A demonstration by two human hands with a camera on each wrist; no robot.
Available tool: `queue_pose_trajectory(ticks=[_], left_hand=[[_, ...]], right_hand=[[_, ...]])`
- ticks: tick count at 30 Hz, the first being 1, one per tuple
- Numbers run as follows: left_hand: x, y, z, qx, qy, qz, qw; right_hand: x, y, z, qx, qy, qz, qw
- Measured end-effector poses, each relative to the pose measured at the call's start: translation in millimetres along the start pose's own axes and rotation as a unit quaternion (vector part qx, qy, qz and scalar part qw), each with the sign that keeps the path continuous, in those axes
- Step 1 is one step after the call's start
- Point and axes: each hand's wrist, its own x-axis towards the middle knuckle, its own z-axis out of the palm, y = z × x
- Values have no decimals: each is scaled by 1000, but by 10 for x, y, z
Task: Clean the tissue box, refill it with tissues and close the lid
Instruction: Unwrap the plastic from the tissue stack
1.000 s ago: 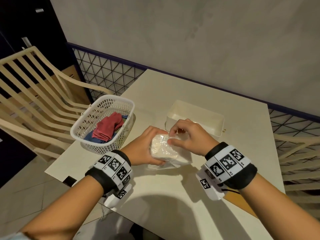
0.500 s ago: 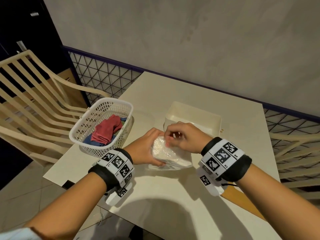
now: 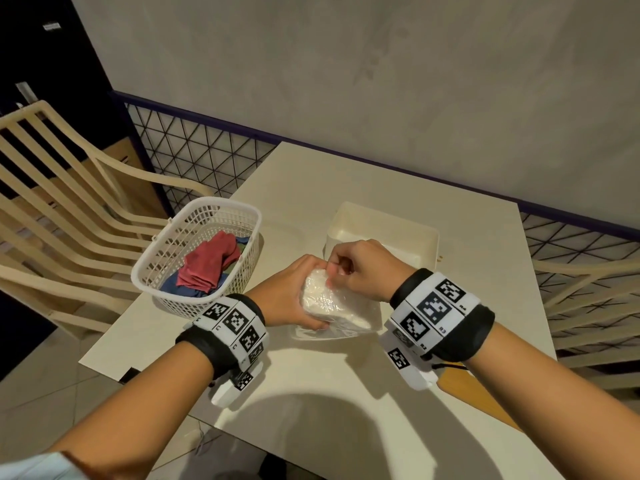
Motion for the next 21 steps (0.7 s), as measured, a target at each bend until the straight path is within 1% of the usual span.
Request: queue_pose_trajectory(ticks=[2,5,7,9,11,13,17,21], left_hand=[[9,-13,-18,-5,2,-2,1000],[23,-34,-21,-10,-1,1,1000],[34,-42,-14,-15,-3,-1,1000],[40,-45,-7,-24,-3,-4,1000],[37,-30,-2,-28,1,-11,1000],[46,-2,-3,-35,-1,-18,999],[104,32,-28,-47,2,-29,998],[126,2,-69,-65,4,-41,997]], right_hand=[[-27,-12,22,-19,28,-51,998],[-99,-29,88,-103,69,-144,982],[-153,-24,138,-131,84,-175,972],[-166,-12,149,-134,90,-185,969],[-148,4,125,-96,79,-155,980],[-97,25,73,-43,62,-98,992],[-6,23,17,-41,65,-36,996],[-11,104,-126,30,75,23,996]])
